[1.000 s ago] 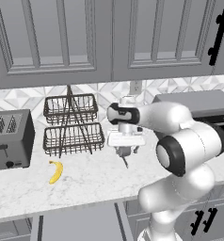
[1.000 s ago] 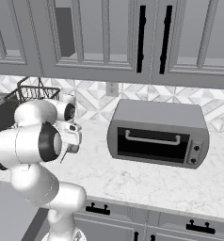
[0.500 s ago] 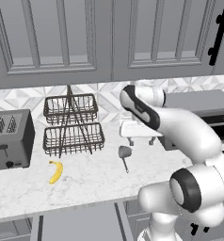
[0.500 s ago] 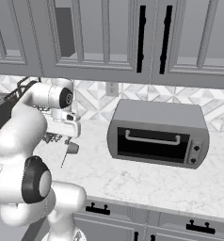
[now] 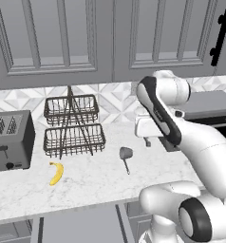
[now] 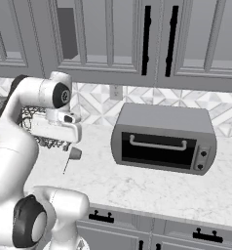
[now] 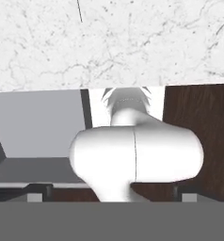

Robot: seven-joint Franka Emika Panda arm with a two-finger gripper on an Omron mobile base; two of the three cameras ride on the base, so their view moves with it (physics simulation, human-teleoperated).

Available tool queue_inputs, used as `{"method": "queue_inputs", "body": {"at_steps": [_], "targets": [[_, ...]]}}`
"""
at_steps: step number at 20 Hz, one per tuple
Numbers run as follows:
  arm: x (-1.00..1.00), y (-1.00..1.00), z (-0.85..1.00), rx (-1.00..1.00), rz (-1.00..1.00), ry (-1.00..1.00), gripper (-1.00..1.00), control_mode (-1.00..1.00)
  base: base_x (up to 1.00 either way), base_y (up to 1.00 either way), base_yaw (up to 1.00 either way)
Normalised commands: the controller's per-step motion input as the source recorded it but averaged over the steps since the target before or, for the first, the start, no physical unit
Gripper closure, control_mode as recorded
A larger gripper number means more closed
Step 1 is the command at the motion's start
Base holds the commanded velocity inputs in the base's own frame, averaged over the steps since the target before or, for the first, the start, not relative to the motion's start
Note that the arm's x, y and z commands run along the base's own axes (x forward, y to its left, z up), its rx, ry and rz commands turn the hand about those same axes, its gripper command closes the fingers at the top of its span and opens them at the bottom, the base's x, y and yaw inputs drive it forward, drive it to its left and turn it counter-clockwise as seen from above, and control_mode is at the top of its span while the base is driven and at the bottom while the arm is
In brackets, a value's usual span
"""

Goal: Pick the measuring cup from the drawer and place it on the counter.

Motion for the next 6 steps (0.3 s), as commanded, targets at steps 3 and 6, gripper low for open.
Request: {"method": "queue_inputs", "body": {"at_steps": [3,6], "targets": [[-0.51,-0.05,0.07,-0.05,0.00,-0.06,-1.00,-1.00,0.00,0.00,0.00],[-0.29,0.00,0.00,-0.05,0.00,-0.09,-1.00,-1.00,0.00,0.00,0.00]]}}
